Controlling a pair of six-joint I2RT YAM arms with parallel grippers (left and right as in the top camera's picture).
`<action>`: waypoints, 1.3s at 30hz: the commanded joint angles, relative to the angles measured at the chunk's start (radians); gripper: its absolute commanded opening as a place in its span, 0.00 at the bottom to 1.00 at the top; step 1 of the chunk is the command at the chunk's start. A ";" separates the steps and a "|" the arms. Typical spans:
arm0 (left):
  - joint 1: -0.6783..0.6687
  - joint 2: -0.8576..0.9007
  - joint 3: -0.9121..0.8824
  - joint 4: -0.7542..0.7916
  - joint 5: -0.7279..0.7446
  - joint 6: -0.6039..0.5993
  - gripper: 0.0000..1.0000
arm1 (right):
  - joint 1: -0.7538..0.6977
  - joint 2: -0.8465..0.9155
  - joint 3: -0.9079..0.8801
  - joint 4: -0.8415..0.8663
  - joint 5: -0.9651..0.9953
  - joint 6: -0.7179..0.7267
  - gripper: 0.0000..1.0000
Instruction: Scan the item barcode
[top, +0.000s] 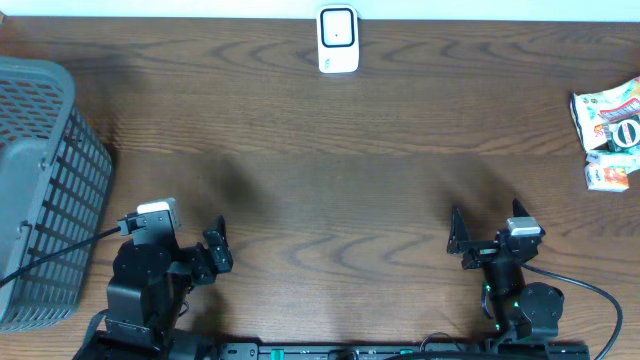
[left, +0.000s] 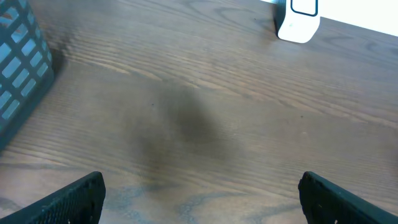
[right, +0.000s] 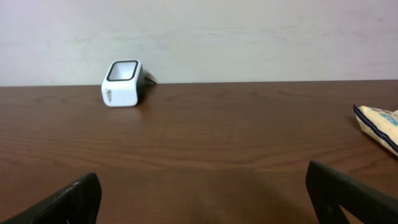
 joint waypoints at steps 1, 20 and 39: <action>0.000 -0.002 0.000 0.002 -0.013 -0.005 0.98 | 0.006 -0.006 0.000 -0.004 0.004 -0.015 0.99; 0.000 -0.002 0.000 0.002 -0.013 -0.005 0.98 | 0.006 -0.006 0.000 -0.004 0.004 -0.015 0.99; 0.000 -0.031 -0.002 -0.129 0.014 0.050 0.98 | 0.006 -0.006 0.000 -0.004 0.004 -0.015 0.99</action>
